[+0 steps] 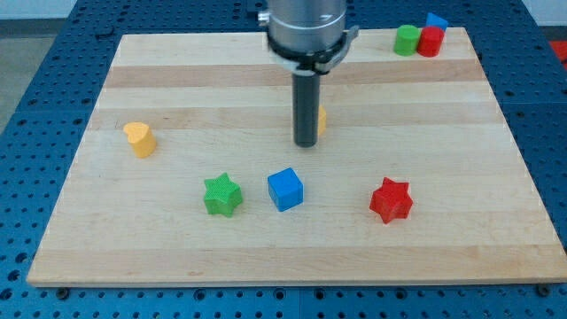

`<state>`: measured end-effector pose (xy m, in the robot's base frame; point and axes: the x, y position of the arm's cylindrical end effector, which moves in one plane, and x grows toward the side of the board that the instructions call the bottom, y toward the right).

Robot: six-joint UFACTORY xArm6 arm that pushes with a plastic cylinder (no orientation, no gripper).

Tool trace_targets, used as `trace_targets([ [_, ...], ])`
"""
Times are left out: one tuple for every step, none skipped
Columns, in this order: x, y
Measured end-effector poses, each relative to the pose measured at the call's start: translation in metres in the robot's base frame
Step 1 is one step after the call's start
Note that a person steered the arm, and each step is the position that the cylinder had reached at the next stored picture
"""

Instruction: Push the yellow hexagon towards the top right

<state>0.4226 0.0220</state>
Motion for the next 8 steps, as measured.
trace_targets([
  [-0.038,0.017],
  [-0.026,0.017],
  [-0.026,0.002],
  [-0.057,0.003],
  [-0.081,0.003],
  [-0.091,-0.008],
  [-0.095,-0.029],
  [-0.096,-0.019],
])
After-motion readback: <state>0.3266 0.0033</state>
